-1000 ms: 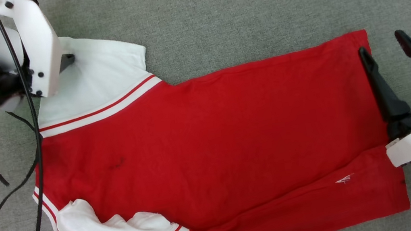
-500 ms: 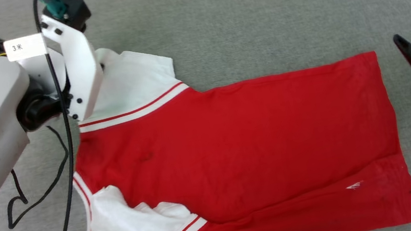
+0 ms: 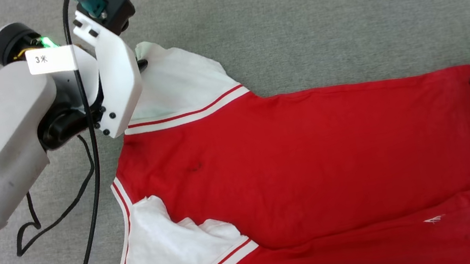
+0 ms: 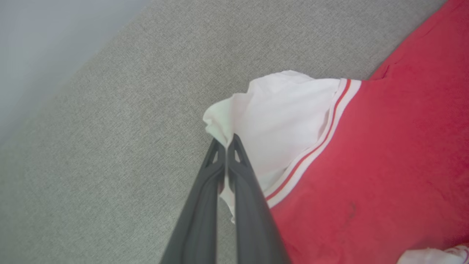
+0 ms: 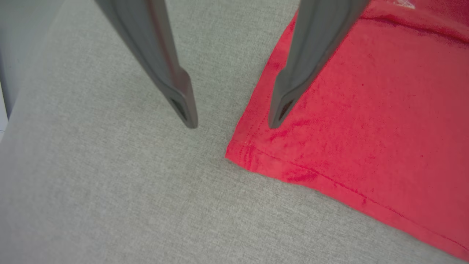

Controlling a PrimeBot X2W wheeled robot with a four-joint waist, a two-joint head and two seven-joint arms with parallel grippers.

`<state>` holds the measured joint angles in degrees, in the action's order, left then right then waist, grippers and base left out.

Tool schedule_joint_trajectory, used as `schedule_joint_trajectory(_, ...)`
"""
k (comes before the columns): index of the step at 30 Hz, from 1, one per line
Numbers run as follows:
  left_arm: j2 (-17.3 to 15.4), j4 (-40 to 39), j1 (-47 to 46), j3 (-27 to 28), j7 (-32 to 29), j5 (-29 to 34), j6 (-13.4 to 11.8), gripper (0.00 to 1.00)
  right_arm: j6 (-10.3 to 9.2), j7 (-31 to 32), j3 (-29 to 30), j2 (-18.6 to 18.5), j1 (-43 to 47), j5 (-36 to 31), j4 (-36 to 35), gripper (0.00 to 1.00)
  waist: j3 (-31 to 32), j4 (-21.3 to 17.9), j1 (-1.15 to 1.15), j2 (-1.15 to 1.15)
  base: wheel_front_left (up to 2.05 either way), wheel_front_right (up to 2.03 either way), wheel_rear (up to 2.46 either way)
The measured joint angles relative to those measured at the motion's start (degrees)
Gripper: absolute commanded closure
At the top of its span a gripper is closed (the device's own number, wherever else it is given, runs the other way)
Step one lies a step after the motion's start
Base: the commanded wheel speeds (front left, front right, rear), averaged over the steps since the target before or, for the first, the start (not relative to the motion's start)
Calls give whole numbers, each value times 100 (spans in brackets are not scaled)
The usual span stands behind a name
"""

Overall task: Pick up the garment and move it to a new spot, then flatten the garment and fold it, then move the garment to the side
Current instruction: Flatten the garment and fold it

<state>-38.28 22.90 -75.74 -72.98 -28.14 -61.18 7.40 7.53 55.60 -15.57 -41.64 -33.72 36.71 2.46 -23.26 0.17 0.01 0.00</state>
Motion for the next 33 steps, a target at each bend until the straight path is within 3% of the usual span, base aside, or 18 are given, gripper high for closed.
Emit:
schedule_joint_trajectory(8, 53, -138, -222, -19, 164, 107, 0, 100, -1, -74, -339, 325, -320, -141, 916, 0, -300, 198, 0, 0, 0, 0, 0)
schedule_joint_trajectory(15, 104, -132, -270, -31, 288, 145, 0, 100, -5, -353, -764, 301, -455, -134, 1432, 0, -473, 307, -3, 0, 0, 0, 0)
schedule_joint_trajectory(16, 104, -118, -270, -34, 297, 145, 0, 100, -5, -446, -782, 300, -461, -84, 1477, 54, -471, 306, -3, 0, 0, 0, 0)
schedule_joint_trajectory(17, 101, -98, -270, -36, 313, 145, 0, 100, -5, -560, -800, 305, -465, -41, 1519, 100, -461, 300, -3, 0, 0, 0, 0)
schedule_joint_trajectory(23, 64, -12, -125, -42, 481, 126, 0, 100, -4, -1427, -779, 465, -467, 229, 1758, 100, -232, 256, -1, 0, 0, 0, 0)
schedule_joint_trajectory(33, -165, -138, 586, -44, 837, 40, 0, 100, -2, -2388, -817, 272, 218, 578, 1537, 100, 537, 192, -1, 0, 0, 0, 0)
